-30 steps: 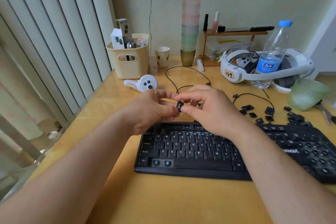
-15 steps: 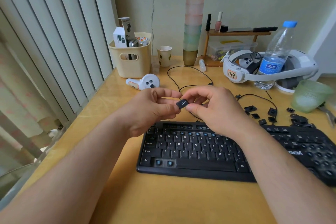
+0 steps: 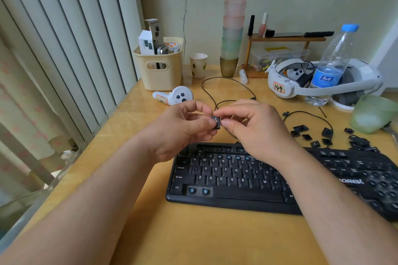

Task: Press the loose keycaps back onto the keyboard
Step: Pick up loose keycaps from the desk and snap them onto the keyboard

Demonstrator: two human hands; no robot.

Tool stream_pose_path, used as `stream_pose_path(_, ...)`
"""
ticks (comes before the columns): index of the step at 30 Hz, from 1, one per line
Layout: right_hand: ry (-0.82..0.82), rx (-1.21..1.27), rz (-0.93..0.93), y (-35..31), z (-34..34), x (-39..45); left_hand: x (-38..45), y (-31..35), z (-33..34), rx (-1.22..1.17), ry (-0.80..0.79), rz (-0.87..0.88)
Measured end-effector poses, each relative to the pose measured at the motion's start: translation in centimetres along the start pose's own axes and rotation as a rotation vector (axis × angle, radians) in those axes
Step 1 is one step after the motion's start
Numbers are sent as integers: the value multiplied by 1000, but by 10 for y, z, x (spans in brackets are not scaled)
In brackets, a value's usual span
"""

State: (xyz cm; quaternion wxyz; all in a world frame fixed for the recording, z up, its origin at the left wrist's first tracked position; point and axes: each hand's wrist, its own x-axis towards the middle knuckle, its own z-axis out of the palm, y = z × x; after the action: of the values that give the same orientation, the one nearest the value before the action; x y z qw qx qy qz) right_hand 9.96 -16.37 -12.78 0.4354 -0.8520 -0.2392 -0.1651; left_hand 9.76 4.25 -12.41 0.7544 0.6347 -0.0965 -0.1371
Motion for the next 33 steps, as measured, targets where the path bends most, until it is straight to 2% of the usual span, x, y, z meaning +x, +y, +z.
stream_pose_path(3,68,51,43,-5,5,-3,-2,3,0,-5,8,8)
stream_pose_path(6,56,89,59,-12,9,-5,-3,11,-3,23,76,17)
stream_pose_path(12,83,22,36,-26,25,-10,-18,29,-18,292,75,-48)
stream_pose_path(15,16,27,39,-33,36,-13,-33,27,-32,397,95,-78)
stream_pose_path(21,-177,-19,122,-37,47,-16,-53,8,-50,419,80,-120)
stream_pose_path(26,-270,-81,173,-33,47,-16,-63,-12,-56,564,80,-25)
stream_pose_path(33,-274,-139,144,-31,48,-15,-62,-23,-58,634,82,82)
